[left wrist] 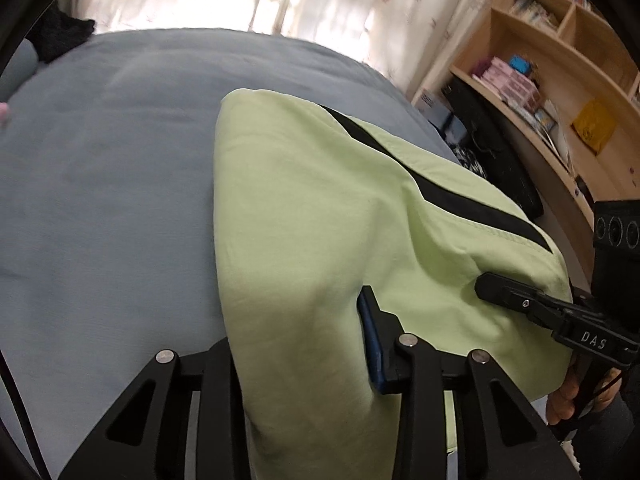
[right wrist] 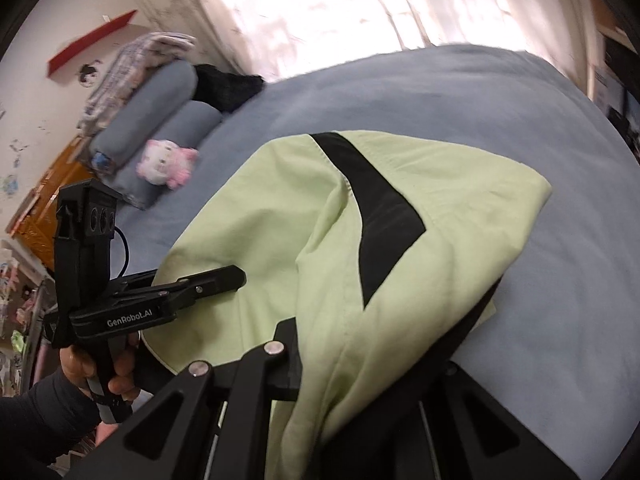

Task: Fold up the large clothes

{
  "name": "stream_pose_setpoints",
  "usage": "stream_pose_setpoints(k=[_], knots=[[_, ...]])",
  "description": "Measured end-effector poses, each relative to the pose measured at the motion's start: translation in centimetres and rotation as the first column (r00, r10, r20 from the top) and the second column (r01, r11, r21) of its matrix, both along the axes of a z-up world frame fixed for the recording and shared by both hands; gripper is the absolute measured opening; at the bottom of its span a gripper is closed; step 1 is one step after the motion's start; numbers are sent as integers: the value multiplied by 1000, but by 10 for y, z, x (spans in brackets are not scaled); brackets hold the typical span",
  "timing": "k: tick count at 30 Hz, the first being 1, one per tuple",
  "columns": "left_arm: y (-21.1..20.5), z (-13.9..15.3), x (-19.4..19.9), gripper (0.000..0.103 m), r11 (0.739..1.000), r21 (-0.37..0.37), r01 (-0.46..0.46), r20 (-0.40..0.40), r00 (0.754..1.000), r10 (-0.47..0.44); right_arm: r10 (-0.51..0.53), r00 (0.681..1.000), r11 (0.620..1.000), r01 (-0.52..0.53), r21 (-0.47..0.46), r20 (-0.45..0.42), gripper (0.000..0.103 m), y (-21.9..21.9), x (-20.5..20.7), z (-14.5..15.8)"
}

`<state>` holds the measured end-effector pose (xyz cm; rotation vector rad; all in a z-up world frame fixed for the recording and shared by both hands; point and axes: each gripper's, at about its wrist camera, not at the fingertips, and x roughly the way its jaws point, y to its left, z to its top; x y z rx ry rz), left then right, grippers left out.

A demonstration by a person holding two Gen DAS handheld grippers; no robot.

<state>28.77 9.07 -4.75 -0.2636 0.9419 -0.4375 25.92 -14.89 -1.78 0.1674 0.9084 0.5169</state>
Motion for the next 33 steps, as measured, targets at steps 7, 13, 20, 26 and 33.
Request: stream_pose_setpoints(k=[7,13,20,26,33], knots=[[113,54,57,33,988,143,-52,81,996,40,59,995,992,-67,107,82,9,117,74,22],[202,58,154,34,973,214,-87,108,992,65,57,993,981,-75,177,105,9,197,174,4],[232,10,252,35,981,178,-79,80,995,66,-13,996,967,-11,255,92,9,237,278,-56],[219,-100,304,74,959,267,-98,-7,995,104,-95,987,973,120,199,-130,35,232,327,-155],[250,-97,290,81,966,196,-171,51,985,164,-75,987,967,107,233,-140,41,202,309,-143]])
